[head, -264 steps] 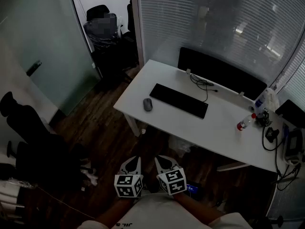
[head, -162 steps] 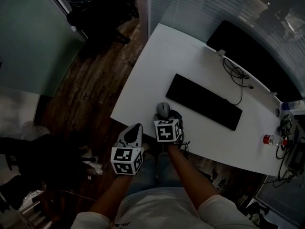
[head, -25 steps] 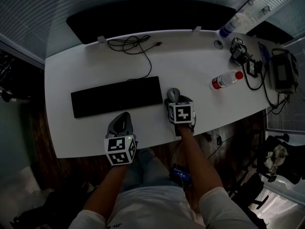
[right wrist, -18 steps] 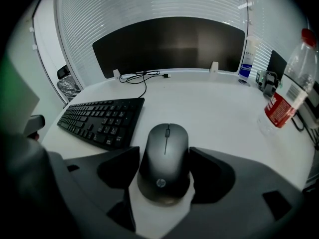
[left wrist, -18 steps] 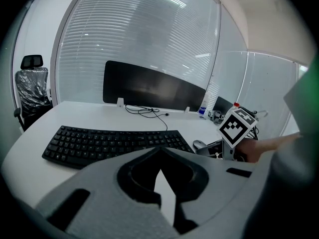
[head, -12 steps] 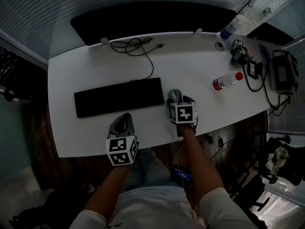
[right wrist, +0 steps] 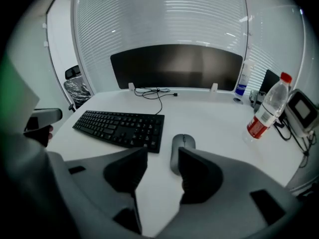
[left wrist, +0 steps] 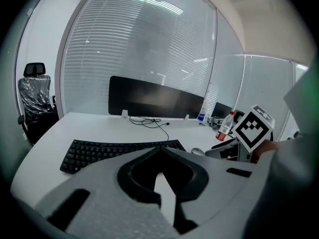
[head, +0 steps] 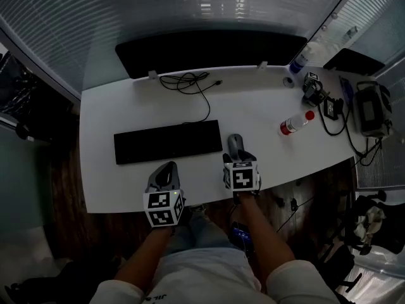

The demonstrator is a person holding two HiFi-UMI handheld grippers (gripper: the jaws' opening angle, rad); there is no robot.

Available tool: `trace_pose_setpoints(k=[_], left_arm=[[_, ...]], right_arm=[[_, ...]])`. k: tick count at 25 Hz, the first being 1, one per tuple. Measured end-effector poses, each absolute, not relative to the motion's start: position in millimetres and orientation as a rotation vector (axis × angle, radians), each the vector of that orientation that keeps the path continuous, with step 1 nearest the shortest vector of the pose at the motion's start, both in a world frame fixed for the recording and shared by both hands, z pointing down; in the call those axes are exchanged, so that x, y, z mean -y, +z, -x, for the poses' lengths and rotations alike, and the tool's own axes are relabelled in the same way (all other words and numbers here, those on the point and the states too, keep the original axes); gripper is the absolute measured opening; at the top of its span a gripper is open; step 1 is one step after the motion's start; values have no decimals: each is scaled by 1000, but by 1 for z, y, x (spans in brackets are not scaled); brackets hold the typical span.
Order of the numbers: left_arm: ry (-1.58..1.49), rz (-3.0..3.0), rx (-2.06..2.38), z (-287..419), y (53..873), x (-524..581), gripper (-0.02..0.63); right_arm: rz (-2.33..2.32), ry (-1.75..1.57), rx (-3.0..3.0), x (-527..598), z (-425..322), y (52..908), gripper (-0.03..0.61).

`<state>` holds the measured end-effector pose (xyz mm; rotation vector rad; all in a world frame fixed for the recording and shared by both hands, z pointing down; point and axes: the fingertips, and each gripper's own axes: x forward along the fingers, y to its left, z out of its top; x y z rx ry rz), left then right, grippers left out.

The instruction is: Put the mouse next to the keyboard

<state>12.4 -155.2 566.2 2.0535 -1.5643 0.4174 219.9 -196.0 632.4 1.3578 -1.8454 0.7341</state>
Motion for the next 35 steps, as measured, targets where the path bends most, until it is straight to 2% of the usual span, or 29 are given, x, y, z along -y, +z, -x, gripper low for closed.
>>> trace_pose_setpoints(k=[1, 4, 6, 16, 22, 35], left_arm=[[412, -2054, 1566, -8, 561, 151, 2], [400, -2057, 1572, 4, 547, 133, 2], [402, -2070, 1571, 11, 539, 118, 2], [372, -2028, 1606, 45, 512, 39, 2], [361, -2001, 1625, 52, 508, 18, 2], [344, -1981, 1627, 54, 507, -3, 2]], right_arm=[[-1361, 711, 1850, 191, -216, 625, 163], [-1363, 672, 1891, 175, -197, 602, 29], [-1355, 668, 1923, 164, -185, 589, 10], [-1279, 603, 2072, 87, -110, 533, 5], [-1191, 577, 2134, 48, -72, 527, 5], [-1131, 490, 2170, 29, -53, 511, 3]])
